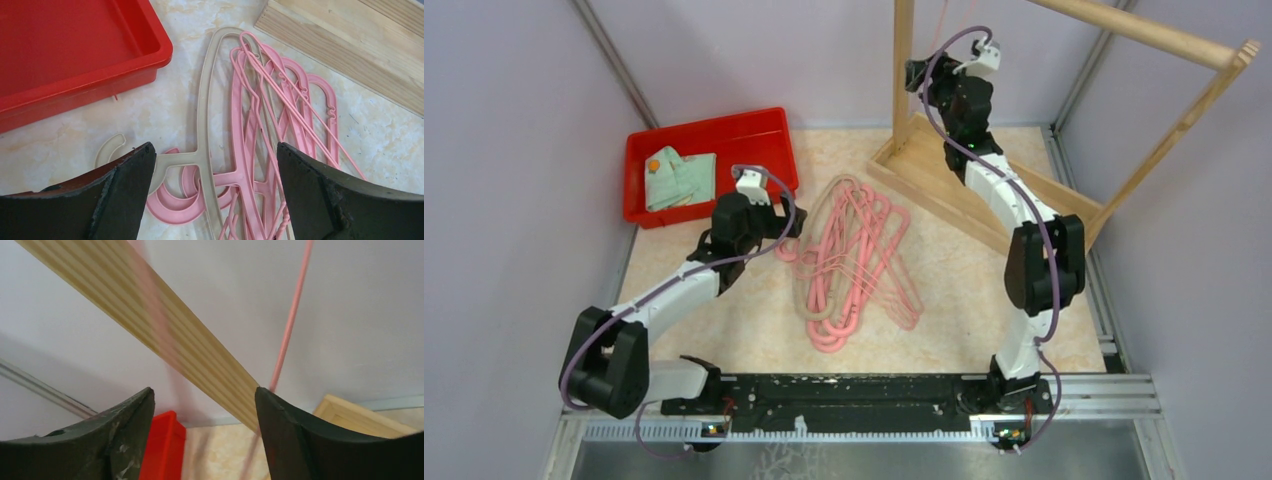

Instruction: Organize the hangers

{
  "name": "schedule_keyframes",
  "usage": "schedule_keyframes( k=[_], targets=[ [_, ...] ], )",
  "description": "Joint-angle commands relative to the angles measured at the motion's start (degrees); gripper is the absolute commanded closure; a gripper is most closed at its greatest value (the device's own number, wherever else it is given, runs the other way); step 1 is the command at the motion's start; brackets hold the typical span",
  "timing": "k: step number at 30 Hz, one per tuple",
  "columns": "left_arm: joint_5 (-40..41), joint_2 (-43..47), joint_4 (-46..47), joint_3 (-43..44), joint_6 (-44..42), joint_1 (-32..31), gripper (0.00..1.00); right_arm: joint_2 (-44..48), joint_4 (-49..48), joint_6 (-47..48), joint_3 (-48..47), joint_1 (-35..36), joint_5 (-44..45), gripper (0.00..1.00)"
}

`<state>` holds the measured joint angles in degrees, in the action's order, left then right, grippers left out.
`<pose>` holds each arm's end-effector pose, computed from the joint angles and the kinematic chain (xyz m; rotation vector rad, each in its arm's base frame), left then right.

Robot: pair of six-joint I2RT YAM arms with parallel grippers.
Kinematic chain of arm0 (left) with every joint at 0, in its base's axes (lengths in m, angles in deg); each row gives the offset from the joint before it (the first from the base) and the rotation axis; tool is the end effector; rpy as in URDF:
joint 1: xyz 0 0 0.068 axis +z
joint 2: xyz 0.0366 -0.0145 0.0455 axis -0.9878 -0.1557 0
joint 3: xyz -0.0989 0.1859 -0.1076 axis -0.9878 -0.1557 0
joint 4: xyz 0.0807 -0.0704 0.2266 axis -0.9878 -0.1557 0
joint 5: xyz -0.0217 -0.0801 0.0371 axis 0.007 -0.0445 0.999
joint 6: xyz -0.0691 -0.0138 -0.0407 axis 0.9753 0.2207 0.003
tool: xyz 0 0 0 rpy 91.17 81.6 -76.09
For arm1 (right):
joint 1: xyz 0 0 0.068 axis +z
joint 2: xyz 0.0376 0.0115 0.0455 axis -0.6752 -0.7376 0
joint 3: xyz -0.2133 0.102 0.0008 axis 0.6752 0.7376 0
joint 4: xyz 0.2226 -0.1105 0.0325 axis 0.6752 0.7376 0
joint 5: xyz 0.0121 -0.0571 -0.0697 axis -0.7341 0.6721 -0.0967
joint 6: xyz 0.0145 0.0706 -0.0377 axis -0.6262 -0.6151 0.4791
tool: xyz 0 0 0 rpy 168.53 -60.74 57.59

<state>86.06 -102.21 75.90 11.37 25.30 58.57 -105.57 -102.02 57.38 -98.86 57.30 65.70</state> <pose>0.2958 -0.1225 0.2018 0.1367 1.8957 -0.4419 0.4501 0.1134 0.3628 0.2835 1.3826 0.6353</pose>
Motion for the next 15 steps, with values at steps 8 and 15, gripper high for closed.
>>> schedule_keyframes(
  k=[8,15],
  targets=[
    [1.08,3.24,-1.33,1.25,-0.80,-0.01,0.03,19.51,-0.37,4.83,12.59,-0.37,-0.72,0.03],
    [0.71,3.80,-1.46,0.03,-0.05,-0.03,0.04,31.73,3.43,6.71,20.31,-0.33,-2.53,0.02]
  ],
)
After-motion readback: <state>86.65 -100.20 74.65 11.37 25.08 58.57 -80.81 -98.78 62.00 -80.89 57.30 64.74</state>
